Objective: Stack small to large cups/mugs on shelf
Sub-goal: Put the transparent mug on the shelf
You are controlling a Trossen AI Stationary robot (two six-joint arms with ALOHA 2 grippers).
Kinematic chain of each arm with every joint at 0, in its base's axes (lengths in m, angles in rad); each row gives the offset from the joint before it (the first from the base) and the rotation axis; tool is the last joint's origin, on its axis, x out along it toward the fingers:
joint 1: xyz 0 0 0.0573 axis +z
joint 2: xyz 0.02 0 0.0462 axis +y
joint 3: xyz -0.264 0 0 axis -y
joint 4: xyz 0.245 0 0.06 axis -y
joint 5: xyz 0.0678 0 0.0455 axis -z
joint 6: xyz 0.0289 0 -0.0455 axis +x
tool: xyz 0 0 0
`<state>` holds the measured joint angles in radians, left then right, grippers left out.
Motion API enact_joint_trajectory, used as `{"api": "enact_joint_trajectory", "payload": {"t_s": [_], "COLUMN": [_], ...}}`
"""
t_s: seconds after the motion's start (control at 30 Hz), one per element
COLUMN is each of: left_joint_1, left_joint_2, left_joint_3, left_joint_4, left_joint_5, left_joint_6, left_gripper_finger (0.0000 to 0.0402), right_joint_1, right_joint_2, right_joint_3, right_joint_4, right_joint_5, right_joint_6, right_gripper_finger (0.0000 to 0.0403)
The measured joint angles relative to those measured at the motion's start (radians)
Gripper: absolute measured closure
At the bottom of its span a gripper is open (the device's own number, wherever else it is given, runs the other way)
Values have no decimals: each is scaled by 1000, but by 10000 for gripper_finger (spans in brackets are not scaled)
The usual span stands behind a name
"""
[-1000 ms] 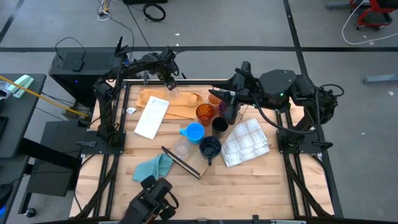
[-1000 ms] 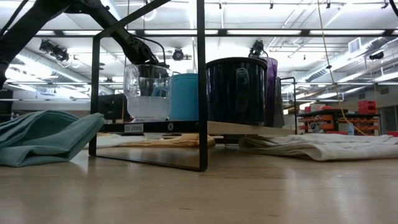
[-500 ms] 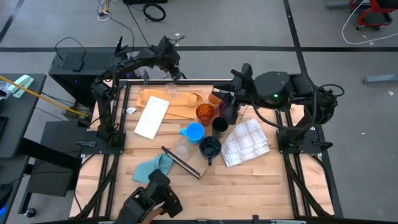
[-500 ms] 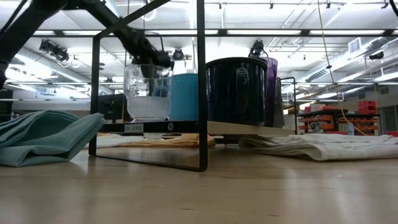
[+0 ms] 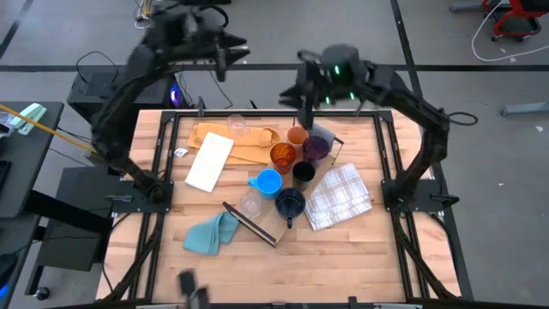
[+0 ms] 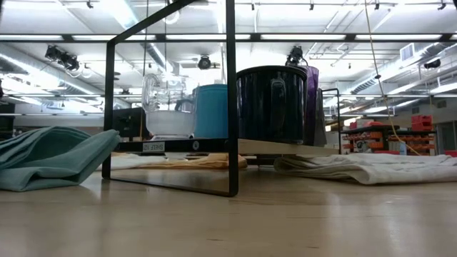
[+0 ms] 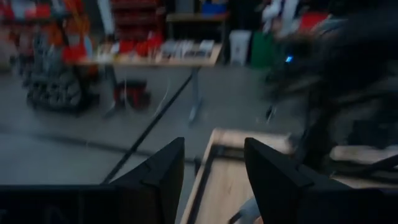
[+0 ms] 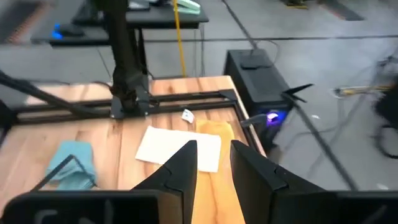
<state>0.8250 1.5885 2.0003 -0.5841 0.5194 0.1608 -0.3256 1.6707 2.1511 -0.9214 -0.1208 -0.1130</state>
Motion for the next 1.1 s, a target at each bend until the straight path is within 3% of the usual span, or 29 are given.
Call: {"api": "enact_joint_trajectory", "payload": {"t_s": [0.17,0.37,0.53,0.77,0.9,1.1], "left_joint_1": [-57,-137,-223,-326,-366,-400], "left_joint_2": [-130,-216,-237,-237,-236,-246], "left_joint_3": [5,5,4,4,3,3], "left_joint_4": [-20,-77,-124,-169,-216,-231], "left_joint_5": [-7,-49,-109,-176,-233,-263], "left_joint_6": [-75,-104,-115,-130,-131,-132], "left_gripper_finger": [227,228,230,230,228,231], "right_joint_1": [-247,-366,-374,-380,-380,-361], "right_joint_2": [0,26,134,381,482,589], "right_joint_3": [-207,-454,-478,-208,-3,207], "right_joint_4": [289,755,927,908,824,523], "right_joint_5": [-385,-707,-734,-863,-864,-749], "right_joint_6": [98,331,434,542,528,326], "right_gripper_finger": [300,300,300,300,300,300]}}
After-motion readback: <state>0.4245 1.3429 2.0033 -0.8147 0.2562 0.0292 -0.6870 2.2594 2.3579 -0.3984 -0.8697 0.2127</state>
